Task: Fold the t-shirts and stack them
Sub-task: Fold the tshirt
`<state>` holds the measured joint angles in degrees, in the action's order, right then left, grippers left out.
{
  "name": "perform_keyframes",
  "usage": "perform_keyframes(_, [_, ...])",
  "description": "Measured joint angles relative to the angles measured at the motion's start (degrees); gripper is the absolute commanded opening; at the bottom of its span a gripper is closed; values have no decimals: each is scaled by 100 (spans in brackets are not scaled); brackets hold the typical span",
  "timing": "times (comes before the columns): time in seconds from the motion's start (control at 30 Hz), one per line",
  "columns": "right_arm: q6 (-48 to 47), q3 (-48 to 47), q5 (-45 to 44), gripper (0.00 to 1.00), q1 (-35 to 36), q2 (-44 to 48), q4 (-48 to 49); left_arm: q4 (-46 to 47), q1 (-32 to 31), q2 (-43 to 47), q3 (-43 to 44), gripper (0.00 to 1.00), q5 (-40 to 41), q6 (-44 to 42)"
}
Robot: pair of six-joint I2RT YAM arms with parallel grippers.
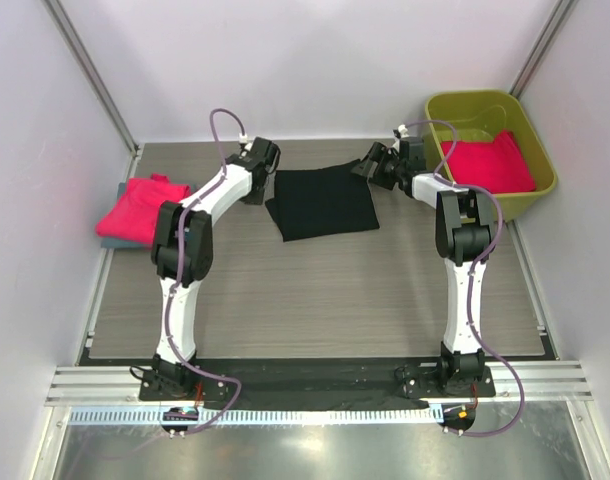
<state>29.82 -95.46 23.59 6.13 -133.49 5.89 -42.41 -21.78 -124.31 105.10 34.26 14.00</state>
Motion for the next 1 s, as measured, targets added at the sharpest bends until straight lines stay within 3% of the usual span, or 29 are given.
perform_keyframes(0.2, [31, 31, 72, 79, -2, 2, 50, -280, 118, -761, 142, 71, 1014, -411])
perform_keyframes(0.5, [57, 96, 210, 79, -28, 2, 168, -208, 332, -1198, 387, 63, 1550, -811])
perform_keyframes(0.8, [55, 160, 249, 78, -37, 9, 273, -116, 667, -1480, 546, 32, 1641, -1032])
perform_keyframes(1.0, [55, 160, 254, 78, -37, 9, 271, -428, 686, -1801, 1014, 1, 1676, -914])
